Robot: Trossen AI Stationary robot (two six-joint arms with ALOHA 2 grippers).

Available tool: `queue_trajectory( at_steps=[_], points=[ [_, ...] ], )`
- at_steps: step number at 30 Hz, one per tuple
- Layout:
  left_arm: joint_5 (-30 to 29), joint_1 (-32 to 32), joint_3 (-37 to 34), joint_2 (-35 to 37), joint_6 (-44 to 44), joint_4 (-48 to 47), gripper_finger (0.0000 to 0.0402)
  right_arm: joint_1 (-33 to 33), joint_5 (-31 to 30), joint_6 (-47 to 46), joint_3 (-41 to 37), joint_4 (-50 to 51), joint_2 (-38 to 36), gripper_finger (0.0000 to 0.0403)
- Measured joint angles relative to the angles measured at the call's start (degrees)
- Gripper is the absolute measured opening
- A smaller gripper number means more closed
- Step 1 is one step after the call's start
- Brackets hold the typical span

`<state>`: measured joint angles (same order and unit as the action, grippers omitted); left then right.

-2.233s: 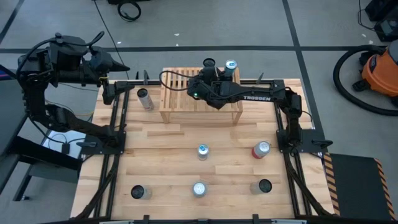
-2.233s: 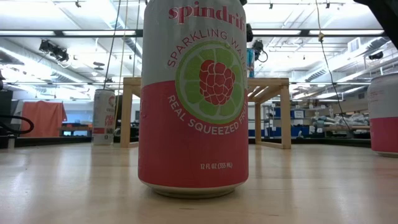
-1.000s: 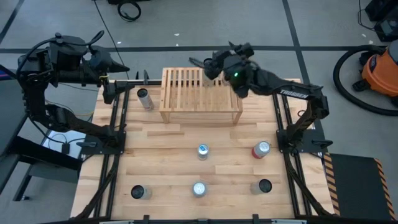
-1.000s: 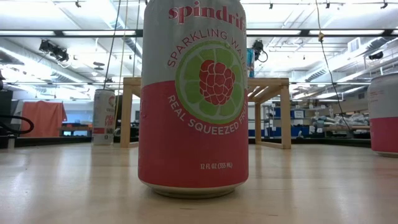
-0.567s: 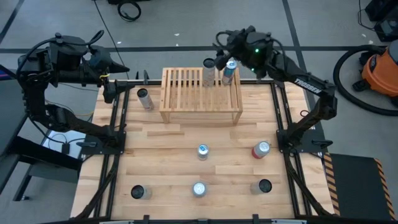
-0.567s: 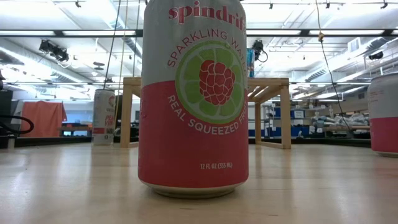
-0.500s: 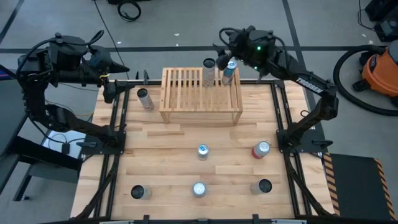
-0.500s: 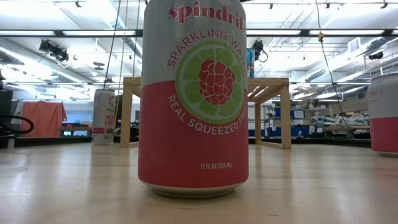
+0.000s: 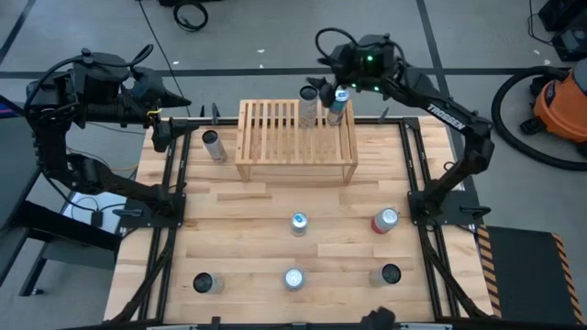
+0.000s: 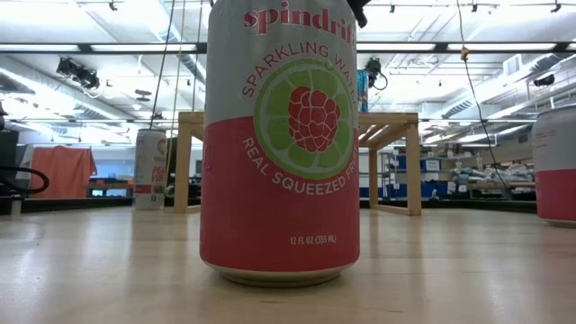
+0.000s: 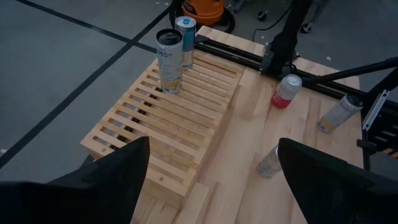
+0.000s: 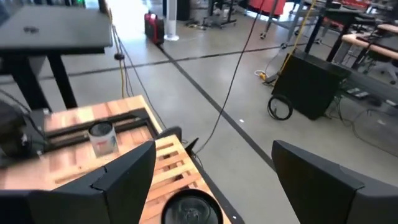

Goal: Place canned beverage on shelf
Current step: Put the left white and yellow soda can on the shelf

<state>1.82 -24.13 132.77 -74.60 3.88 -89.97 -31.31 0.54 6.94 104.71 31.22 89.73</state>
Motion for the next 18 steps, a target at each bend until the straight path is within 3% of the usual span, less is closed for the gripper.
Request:
queue_trajectory(
  at_steps=[8,18],
  points=[
    [0.0,0.0,0.0,0.0,0.0,0.0,0.0357,-0.2,2.2,5.6,0.0,5.6,1.9,0.0331],
    [0.0,0.0,0.0,0.0,0.0,0.0,0.0357,-1.7,6.3,4.7,-0.1,9.0,3.1,0.0331]
  ],
)
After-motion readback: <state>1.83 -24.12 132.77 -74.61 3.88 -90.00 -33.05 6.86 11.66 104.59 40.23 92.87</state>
